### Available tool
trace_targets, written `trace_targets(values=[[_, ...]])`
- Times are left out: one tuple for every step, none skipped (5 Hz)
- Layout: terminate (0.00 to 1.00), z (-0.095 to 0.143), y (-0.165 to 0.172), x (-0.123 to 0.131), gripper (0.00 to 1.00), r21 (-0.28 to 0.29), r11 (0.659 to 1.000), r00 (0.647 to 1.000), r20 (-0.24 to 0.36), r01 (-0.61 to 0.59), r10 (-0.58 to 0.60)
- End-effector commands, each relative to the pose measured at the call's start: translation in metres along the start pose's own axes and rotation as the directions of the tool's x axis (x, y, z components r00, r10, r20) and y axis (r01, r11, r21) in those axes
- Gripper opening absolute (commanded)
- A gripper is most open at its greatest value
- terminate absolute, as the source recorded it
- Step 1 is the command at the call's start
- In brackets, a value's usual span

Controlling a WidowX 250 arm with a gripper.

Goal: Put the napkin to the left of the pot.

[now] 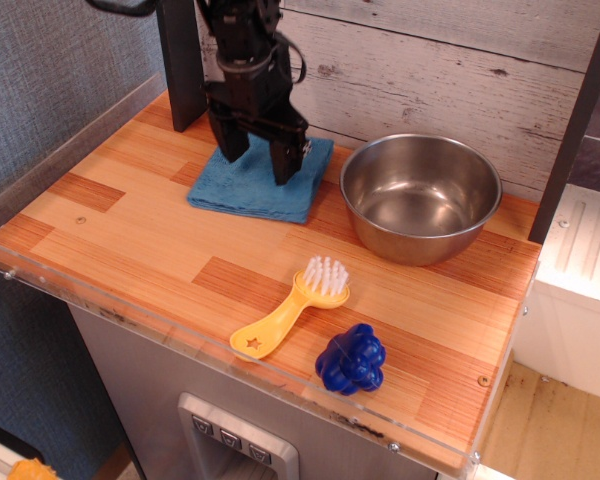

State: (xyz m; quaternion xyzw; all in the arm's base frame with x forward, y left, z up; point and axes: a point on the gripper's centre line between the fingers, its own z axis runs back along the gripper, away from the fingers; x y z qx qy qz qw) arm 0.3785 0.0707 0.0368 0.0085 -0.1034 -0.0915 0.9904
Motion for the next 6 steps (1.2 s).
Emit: trace_targets(values=[[0.00, 0.057, 0.012, 0.008, 1.00, 0.039, 0.999, 0.996, 0.085, 0.004, -0.007], [0.00, 0.074, 0.007, -0.003, 1.00, 0.042, 0.999, 0.997, 0.070, 0.009, -0.012], [0.00, 0.092, -0.005, -0.026, 1.00, 0.053, 0.998, 0.999, 0.016, -0.031, 0.030], [0.00, 0.106, -0.020, -0.058, 1.00, 0.020, 0.997, 0.998, 0.003, -0.070, 0.070], [0.00, 0.113, -0.027, -0.068, 1.00, 0.003, 0.997, 0.997, 0.014, -0.079, 0.079], [0.00, 0.118, -0.025, -0.062, 1.00, 0.021, 0.999, 0.999, 0.016, -0.029, 0.029]])
